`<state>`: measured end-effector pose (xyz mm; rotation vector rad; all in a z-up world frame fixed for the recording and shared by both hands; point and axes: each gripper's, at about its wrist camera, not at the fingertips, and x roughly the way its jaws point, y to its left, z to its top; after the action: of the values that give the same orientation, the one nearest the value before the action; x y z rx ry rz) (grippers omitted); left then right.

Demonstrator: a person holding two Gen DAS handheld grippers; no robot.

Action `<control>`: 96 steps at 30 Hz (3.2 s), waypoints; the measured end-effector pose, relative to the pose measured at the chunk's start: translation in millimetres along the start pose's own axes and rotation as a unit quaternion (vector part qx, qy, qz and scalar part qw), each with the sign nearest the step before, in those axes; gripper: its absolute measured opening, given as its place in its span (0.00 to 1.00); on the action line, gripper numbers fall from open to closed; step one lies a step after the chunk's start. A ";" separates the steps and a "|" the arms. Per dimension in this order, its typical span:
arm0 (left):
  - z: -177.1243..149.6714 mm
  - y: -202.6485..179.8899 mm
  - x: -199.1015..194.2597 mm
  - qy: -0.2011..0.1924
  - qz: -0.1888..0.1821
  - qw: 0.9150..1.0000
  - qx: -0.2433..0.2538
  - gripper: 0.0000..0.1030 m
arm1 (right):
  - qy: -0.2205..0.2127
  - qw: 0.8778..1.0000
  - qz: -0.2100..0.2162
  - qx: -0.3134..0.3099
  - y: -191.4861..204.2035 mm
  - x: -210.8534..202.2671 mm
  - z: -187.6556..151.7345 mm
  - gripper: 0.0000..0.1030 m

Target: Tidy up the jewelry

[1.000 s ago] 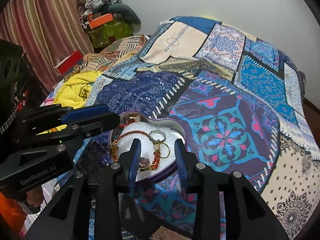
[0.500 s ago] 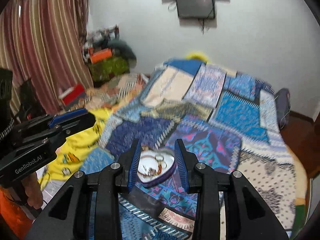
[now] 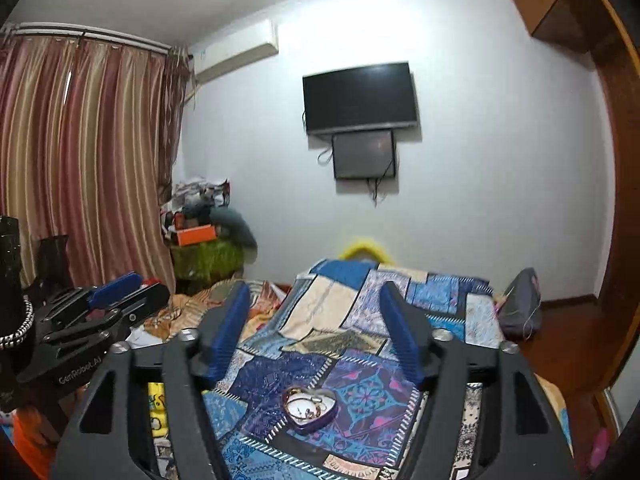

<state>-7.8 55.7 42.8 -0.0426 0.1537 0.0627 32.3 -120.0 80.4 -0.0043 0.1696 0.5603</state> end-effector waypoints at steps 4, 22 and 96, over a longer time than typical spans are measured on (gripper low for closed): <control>-2.2 -3.9 -18.1 -0.019 0.026 0.999 0.008 0.88 | -0.009 1.000 -0.020 -0.007 5.7 -0.8 -2.9 0.84; -14.7 -14.4 -35.9 -0.013 0.042 0.999 0.012 0.98 | 0.002 0.999 -0.053 -0.002 6.1 -15.7 -15.6 1.00; -15.3 -13.6 -25.4 0.004 0.021 1.000 0.004 0.99 | 0.034 0.998 -0.043 0.010 -3.9 -13.5 -15.8 1.00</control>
<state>-34.3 40.0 32.2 -0.0310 0.1621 0.1034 20.6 -131.3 66.8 -0.0103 0.2396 0.4725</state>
